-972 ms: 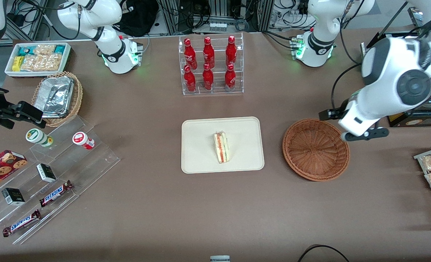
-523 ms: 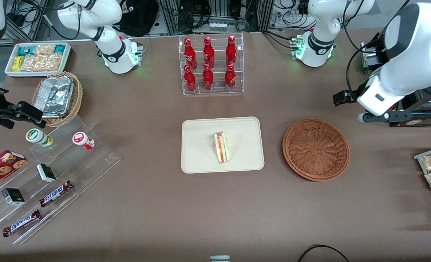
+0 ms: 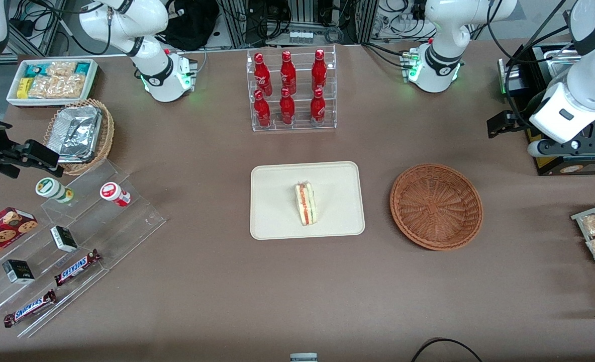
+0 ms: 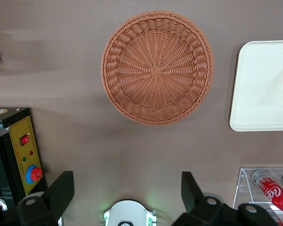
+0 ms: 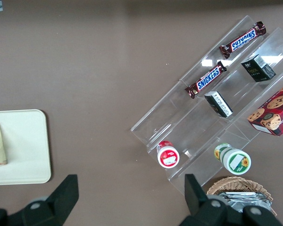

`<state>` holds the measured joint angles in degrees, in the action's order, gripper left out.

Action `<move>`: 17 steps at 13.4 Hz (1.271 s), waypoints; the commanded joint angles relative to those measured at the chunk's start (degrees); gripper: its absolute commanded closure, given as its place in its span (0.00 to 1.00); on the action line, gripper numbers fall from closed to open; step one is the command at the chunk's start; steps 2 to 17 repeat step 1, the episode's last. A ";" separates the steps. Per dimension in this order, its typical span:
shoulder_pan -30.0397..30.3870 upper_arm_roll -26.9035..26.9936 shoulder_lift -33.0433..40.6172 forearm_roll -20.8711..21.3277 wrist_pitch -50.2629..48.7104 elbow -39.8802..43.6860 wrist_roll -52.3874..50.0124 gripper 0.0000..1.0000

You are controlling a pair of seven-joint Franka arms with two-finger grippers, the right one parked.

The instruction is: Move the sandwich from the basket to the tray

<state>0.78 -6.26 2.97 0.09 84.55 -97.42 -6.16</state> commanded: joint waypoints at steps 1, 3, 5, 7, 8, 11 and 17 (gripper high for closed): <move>0.19 -0.24 0.45 0.97 -1.31 1.09 0.72 0.00; 0.19 -0.24 0.45 0.97 -1.31 1.09 0.72 0.00; 0.19 -0.24 0.45 0.97 -1.31 1.09 0.72 0.00; 0.19 -0.24 0.45 0.97 -1.31 1.09 0.72 0.00; 0.19 -0.24 0.45 0.97 -1.31 1.09 0.72 0.00; 0.19 -0.24 0.45 0.97 -1.31 1.09 0.72 0.00; 0.19 -0.24 0.45 0.97 -1.31 1.09 0.72 0.00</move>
